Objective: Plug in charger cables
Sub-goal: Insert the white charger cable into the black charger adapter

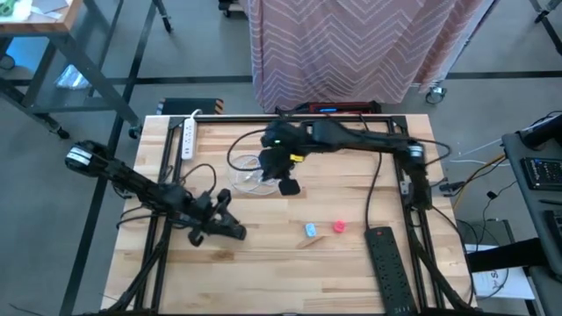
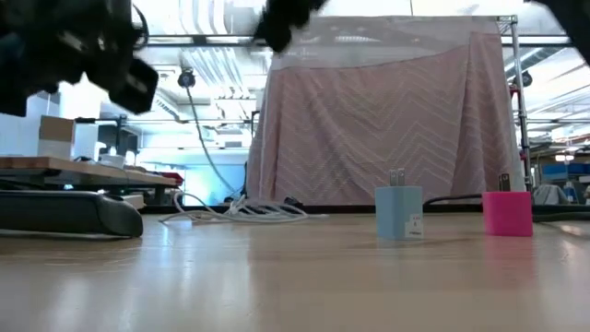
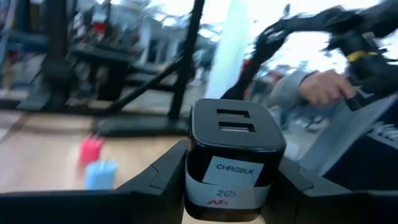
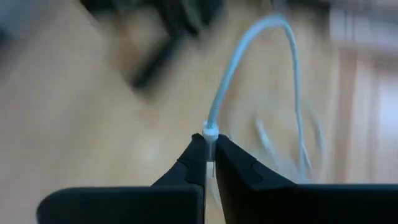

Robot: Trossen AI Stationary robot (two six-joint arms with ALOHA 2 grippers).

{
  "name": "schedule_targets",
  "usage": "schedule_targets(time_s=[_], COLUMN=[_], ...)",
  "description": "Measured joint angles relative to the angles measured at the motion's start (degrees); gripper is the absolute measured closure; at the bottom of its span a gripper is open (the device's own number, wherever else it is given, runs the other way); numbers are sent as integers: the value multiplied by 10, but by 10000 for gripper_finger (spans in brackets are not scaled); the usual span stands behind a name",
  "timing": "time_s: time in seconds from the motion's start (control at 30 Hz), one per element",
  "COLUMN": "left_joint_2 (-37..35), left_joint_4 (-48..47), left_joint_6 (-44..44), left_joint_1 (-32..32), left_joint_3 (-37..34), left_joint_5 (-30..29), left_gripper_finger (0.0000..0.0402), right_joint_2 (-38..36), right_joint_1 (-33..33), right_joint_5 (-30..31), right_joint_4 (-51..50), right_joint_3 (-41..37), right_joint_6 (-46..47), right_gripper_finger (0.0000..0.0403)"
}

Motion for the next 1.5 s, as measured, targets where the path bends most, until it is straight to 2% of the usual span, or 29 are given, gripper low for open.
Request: schedule_targets(time_s=[0.1, 0.3, 0.43, 0.57, 0.67, 0.8, 1.03, 1.13, 1.23, 1.33, 1.4, 1.5], left_joint_2=[1, -1, 0, -1, -1, -2, -1, -2, -9, -29, -44, -65], left_joint_4=[41, 36, -52, -175, -254, -346, -422, -425, -439, -480, -509, -526], left_joint_6=[5, 5, 37, 79, 101, 108, 110, 111, 117, 126, 132, 153], left_joint_1=[-4, -3, -2, -2, -2, -2, -8, -9, -9, -11, -18, -33], left_joint_3=[0, 43, 105, 187, 239, 286, 308, 307, 303, 303, 303, 298], left_joint_5=[11, 11, 34, 52, 73, 94, 84, 80, 49, -13, -78, -223], left_gripper_finger=[267, 267, 267, 267, 267, 267, 267, 267, 267, 267, 267, 267], right_joint_2=[-51, -112, -101, -81, -69, -63, -72, -73, -89, -119, -146, -183], right_joint_1=[22, 72, 87, 107, 128, 151, 151, 152, 158, 164, 169, 178], right_joint_5=[-56, -75, -95, -129, -136, -141, -139, -129, -90, -17, 55, 206], right_joint_4=[132, 496, 681, 821, 831, 825, 805, 792, 785, 788, 789, 843], right_joint_3=[-61, -218, -285, -310, -313, -320, -328, -332, -345, -380, -421, -496], right_joint_6=[41, 139, 224, 303, 318, 291, 264, 242, 211, 188, 182, 198], right_gripper_finger=[399, 400, 400, 400, 400, 400, 400, 400, 400, 400, 400, 400])
